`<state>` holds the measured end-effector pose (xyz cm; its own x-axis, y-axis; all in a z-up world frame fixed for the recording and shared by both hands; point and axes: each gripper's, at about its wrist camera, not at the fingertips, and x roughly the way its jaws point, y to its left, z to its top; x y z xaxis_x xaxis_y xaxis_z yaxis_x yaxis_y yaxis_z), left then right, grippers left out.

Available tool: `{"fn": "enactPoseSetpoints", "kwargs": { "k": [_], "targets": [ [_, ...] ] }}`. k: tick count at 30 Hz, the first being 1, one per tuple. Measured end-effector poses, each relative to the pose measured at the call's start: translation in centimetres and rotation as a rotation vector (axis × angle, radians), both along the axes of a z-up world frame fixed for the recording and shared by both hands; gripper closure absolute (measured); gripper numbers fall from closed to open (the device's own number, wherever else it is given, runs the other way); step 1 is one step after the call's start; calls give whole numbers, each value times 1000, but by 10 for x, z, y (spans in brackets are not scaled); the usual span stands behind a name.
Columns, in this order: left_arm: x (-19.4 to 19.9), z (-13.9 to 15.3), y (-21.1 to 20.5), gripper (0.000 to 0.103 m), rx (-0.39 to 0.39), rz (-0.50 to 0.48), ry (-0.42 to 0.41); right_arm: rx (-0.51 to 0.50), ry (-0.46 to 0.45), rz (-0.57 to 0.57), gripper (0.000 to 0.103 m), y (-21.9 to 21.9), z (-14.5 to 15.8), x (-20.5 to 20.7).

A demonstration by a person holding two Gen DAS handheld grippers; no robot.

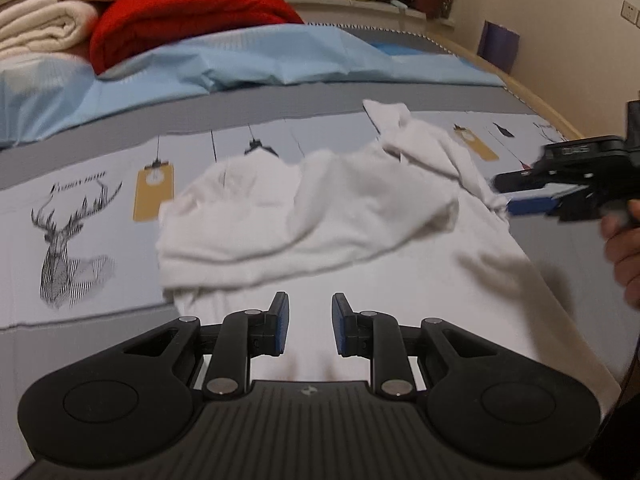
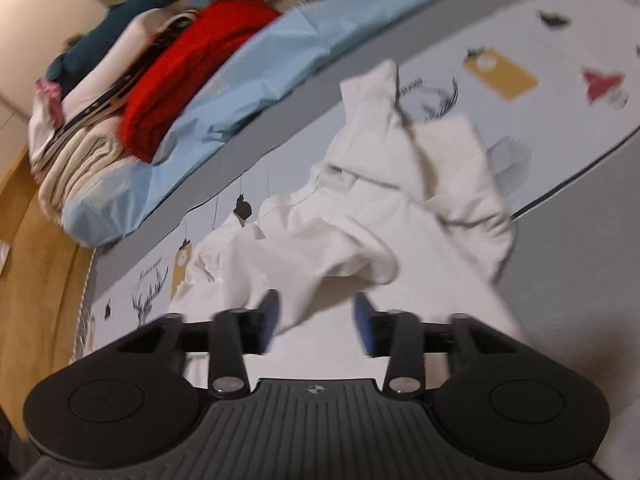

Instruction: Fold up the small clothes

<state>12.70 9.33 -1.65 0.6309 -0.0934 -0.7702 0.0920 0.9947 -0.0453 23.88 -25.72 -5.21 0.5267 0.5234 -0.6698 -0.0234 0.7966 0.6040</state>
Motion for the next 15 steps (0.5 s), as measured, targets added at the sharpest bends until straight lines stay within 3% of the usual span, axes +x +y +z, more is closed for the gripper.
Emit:
{"fn": "enactPoseSetpoints", "kwargs": {
  "k": [7,8,9,10,12,15],
  "targets": [
    [29,-8,-5,78,-44,-30,-15,39,148,-162,46,28,-46,36],
    [33,-9,-6,78,-45,-41,-18,39,154,-184,56,31,-50,40],
    [36,-10,-9,78,-47,-55,-23,40,150,-199,83,33,-52,43],
    [40,-10,-10,78,-53,-69,-32,44,136,-204,96,37,-53,45],
    [48,-10,-15,78,-59,-97,-51,46,76,-195,98,43,-45,45],
    [60,-9,-21,74,-66,-128,-90,84,-71,-96,98,60,-16,42]
  ]
}}
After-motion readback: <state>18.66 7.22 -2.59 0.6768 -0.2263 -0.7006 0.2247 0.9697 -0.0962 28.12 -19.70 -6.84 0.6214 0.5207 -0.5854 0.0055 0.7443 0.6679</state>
